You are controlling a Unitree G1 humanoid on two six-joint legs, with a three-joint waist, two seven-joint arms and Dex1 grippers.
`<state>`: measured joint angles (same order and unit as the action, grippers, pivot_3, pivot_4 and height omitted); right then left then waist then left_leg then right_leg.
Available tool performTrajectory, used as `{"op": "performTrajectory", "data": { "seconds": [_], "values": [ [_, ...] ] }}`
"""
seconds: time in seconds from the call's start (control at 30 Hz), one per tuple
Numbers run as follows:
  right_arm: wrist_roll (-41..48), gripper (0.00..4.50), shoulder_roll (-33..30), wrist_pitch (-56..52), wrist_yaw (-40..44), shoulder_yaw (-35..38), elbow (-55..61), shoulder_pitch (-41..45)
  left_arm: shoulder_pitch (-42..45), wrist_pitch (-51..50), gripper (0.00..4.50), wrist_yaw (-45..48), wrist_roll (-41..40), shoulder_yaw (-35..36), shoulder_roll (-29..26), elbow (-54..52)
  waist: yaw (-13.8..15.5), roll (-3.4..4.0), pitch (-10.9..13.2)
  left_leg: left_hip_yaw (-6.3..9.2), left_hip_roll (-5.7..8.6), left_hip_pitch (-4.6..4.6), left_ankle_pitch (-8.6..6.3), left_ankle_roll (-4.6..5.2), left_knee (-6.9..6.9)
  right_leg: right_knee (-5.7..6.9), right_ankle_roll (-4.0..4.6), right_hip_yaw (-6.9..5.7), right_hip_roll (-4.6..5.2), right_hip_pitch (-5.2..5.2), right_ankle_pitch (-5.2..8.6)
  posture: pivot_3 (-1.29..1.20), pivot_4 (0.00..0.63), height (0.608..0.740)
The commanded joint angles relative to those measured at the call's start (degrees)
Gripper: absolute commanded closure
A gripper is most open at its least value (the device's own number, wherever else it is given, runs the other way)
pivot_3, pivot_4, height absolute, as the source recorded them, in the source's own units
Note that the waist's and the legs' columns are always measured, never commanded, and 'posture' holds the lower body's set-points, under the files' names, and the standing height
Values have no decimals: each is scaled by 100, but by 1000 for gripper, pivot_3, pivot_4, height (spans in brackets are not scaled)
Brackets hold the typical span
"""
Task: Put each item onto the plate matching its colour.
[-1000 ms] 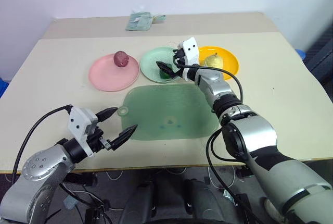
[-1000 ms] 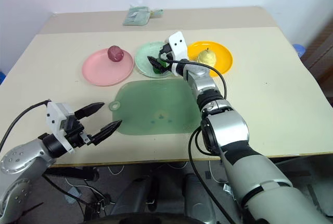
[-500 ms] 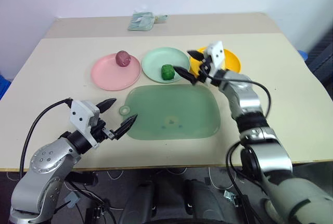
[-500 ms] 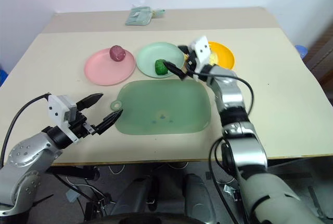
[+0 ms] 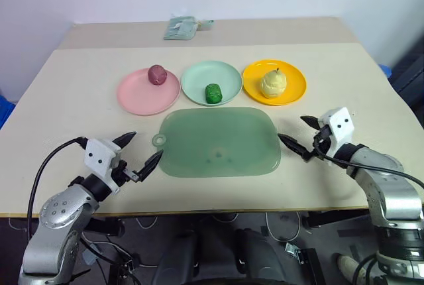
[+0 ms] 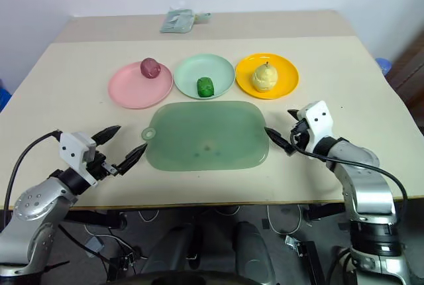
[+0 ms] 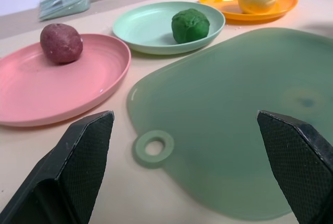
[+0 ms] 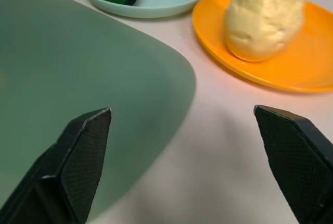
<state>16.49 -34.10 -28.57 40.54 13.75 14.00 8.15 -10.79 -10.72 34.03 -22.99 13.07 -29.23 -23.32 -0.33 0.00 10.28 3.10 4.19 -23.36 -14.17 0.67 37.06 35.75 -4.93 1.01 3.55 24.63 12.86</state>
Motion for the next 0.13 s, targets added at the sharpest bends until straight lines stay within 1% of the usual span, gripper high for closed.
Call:
{"op": "performTrajectory", "data": {
  "seconds": [0.03,0.13],
  "values": [
    [177,30,-139,-49,-65,230,309,-52,76,439,0,153,84,34,47,178,4,-1,0,0,0,-1,0,0,0,-1,0,-1,0,0,0,0,150,740],
    [219,30,-175,-21,-70,247,317,-132,158,626,0,237,115,-14,90,456,10,-1,0,0,-1,-1,-2,4,-1,-10,-1,-2,0,-3,-1,0,150,740]
  ]
}}
